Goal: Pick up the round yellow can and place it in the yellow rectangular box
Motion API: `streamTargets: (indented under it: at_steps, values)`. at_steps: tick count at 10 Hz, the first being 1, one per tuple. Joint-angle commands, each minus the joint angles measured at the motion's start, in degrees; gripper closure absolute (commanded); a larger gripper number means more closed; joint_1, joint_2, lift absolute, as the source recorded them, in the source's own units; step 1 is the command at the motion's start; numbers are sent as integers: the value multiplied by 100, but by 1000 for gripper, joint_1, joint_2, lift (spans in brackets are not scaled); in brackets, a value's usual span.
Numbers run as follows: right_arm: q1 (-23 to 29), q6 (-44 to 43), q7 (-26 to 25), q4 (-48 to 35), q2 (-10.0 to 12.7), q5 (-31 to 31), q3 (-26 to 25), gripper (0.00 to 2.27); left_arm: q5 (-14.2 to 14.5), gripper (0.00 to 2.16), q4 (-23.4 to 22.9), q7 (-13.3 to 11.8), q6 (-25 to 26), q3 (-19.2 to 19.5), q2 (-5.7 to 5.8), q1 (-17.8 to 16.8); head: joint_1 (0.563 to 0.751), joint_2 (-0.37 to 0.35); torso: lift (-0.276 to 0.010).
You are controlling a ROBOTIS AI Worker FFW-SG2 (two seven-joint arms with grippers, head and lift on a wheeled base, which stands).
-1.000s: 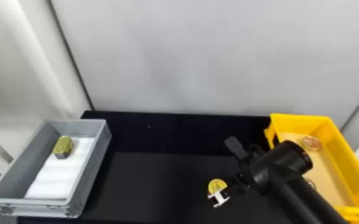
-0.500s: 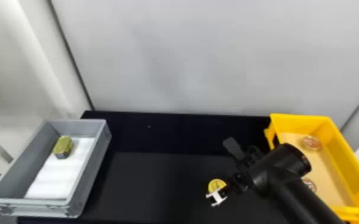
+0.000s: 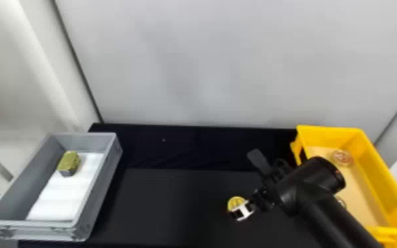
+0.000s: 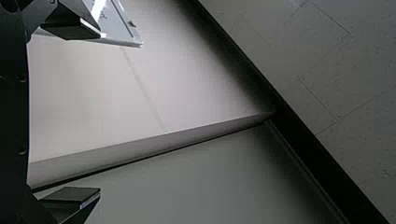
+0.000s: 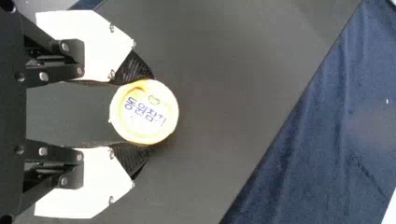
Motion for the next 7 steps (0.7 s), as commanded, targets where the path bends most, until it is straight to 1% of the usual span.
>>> streamTargets:
  at_steps: [1, 3, 5, 6, 7]
  values:
    - [11, 16, 30, -42, -3, 2, 5, 760, 0, 96, -8, -3, 0, 10, 0, 5, 694, 54, -3]
    - [64, 218, 57, -306, -21, 82, -3, 759, 0, 96, -8, -3, 0, 19, 9, 22, 694, 54, -3]
    - [187, 825, 286, -1176, -100, 477, -91, 760, 18, 96, -34, -3, 0, 54, 9, 57, 694, 54, -3]
    - [275, 1133, 479, -1659, -117, 741, -250, 760, 27, 96, -43, -3, 0, 72, 9, 57, 694, 54, -3]
    - [284, 1335, 725, -2020, -170, 1014, -250, 760, 35, 96, -43, -3, 9, 72, 9, 57, 694, 54, -3]
